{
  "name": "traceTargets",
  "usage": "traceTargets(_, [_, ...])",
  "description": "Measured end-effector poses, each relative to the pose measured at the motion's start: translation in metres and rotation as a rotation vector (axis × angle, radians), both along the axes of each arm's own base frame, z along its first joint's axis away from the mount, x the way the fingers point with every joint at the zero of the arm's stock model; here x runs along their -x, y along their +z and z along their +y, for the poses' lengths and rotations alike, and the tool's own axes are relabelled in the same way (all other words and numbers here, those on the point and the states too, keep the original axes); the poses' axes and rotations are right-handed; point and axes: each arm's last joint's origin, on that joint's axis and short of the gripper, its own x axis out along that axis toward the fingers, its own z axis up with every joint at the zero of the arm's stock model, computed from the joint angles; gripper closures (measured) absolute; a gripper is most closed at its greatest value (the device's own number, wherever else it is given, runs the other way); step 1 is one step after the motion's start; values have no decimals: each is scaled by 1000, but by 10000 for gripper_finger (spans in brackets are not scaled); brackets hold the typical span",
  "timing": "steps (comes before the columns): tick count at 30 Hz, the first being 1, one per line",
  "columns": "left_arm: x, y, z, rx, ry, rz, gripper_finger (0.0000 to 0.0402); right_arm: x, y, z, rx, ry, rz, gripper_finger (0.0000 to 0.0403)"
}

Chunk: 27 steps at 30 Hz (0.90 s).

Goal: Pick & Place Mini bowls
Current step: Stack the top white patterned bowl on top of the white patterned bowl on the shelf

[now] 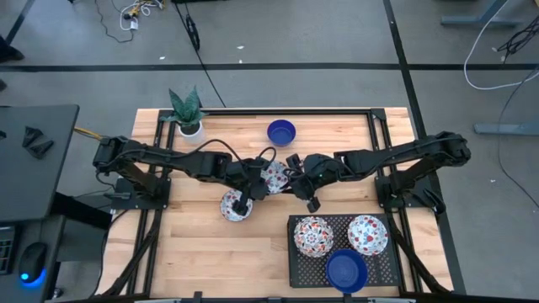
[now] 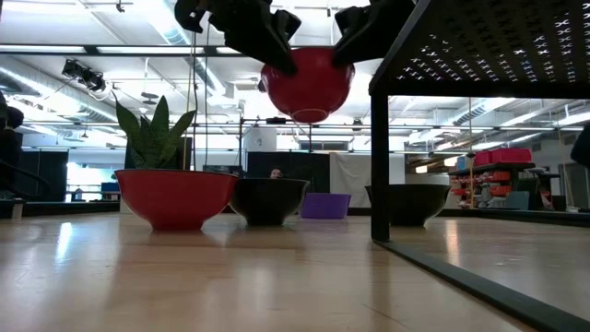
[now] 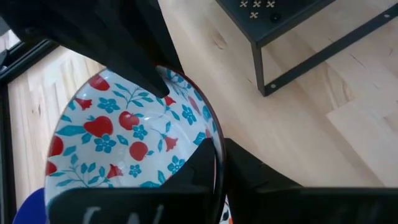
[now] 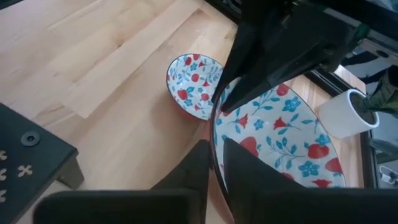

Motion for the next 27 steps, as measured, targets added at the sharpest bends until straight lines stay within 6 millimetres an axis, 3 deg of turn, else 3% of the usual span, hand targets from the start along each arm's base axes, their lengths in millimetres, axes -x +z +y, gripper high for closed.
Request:
traceTargets(4, [-1, 1, 0, -3, -4, -20, 368, 1, -1, 1, 14, -4, 13, 392])
traceTargets(10, [-3, 3, 1, -2, 21, -46, 342, 1, -2, 1, 19, -54, 20, 399])
traceTargets(22, [-7, 21, 1, -16, 62, -120, 218, 6, -7, -1, 21, -167, 83, 402])
traceTargets(27, [4, 32, 10, -70, 217, -78, 199, 22, 12, 12, 87, -232, 95, 402])
